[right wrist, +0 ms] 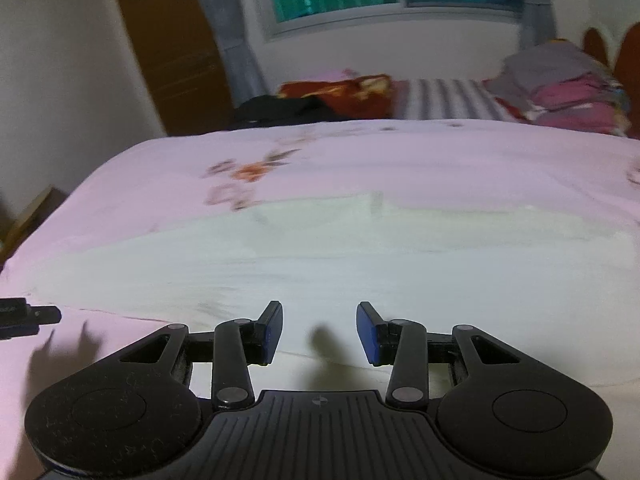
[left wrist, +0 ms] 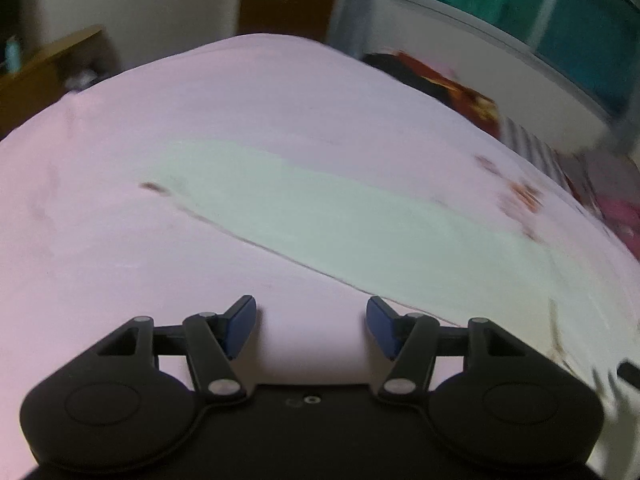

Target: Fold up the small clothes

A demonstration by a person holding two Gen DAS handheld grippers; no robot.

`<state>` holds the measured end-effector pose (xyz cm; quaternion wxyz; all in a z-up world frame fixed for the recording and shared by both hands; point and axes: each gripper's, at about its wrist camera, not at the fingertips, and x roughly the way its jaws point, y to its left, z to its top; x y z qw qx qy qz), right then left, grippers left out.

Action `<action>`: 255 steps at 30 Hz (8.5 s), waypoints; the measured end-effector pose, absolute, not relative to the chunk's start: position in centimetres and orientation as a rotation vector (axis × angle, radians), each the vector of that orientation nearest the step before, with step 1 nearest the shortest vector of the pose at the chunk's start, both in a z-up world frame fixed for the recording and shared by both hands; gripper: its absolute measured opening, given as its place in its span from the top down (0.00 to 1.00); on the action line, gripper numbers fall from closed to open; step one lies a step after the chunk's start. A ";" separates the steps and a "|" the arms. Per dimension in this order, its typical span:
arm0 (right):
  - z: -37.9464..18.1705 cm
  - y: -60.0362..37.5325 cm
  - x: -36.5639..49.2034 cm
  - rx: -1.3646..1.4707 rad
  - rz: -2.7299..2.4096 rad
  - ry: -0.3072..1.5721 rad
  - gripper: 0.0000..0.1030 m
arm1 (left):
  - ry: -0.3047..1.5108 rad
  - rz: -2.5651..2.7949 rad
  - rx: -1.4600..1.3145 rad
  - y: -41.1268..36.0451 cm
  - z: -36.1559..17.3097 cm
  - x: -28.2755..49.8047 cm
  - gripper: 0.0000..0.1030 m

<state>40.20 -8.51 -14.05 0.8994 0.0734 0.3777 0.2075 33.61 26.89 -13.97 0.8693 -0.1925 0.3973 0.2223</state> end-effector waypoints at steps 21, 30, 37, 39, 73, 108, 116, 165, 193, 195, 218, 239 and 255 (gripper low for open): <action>-17.3 -1.1 42.5 0.113 0.421 0.866 0.61 | 0.652 0.579 -0.548 36.3 -16.5 36.0 0.97; -16.4 -3.0 42.6 0.180 0.401 0.822 0.60 | 0.564 0.333 -0.483 29.8 -10.9 37.0 0.97; -14.6 -8.4 41.2 0.254 0.344 0.789 0.60 | 0.558 0.009 -0.396 17.3 -7.7 40.0 0.97; -14.3 -10.4 40.6 0.270 0.314 0.780 0.60 | 0.573 -0.074 -0.367 13.2 -7.7 40.8 0.97; -15.4 -16.3 39.3 0.348 0.297 0.885 0.96 | 0.837 0.051 -0.073 8.1 -16.9 36.1 0.70; -15.2 -16.6 40.8 0.282 0.358 0.888 0.96 | 0.820 0.142 -0.024 8.0 -17.7 37.6 0.37; -10.1 -23.0 41.2 0.242 0.313 0.778 0.96 | 0.805 0.161 -0.017 8.3 -17.9 38.4 0.34; -16.9 -26.4 42.3 0.127 0.074 0.817 0.67 | 0.761 0.120 -0.050 8.8 -17.5 45.4 0.80; -16.8 -27.0 38.2 0.094 0.100 0.839 0.66 | 0.800 0.046 0.034 5.0 -16.4 41.3 0.76; -16.2 -27.4 37.6 0.123 0.109 0.831 0.66 | 0.807 0.034 0.022 4.7 -16.1 40.5 0.76; -11.2 -27.1 29.3 0.170 0.295 0.759 0.66 | 0.754 -0.004 0.047 -3.0 -11.8 32.9 0.40; -11.0 -27.1 23.1 0.117 0.394 0.728 0.58 | 0.812 -0.011 0.050 -2.8 -12.4 26.3 0.46; -11.2 -25.9 13.0 0.149 0.281 0.781 0.57 | 0.868 -0.101 0.089 -0.5 -13.0 18.3 0.36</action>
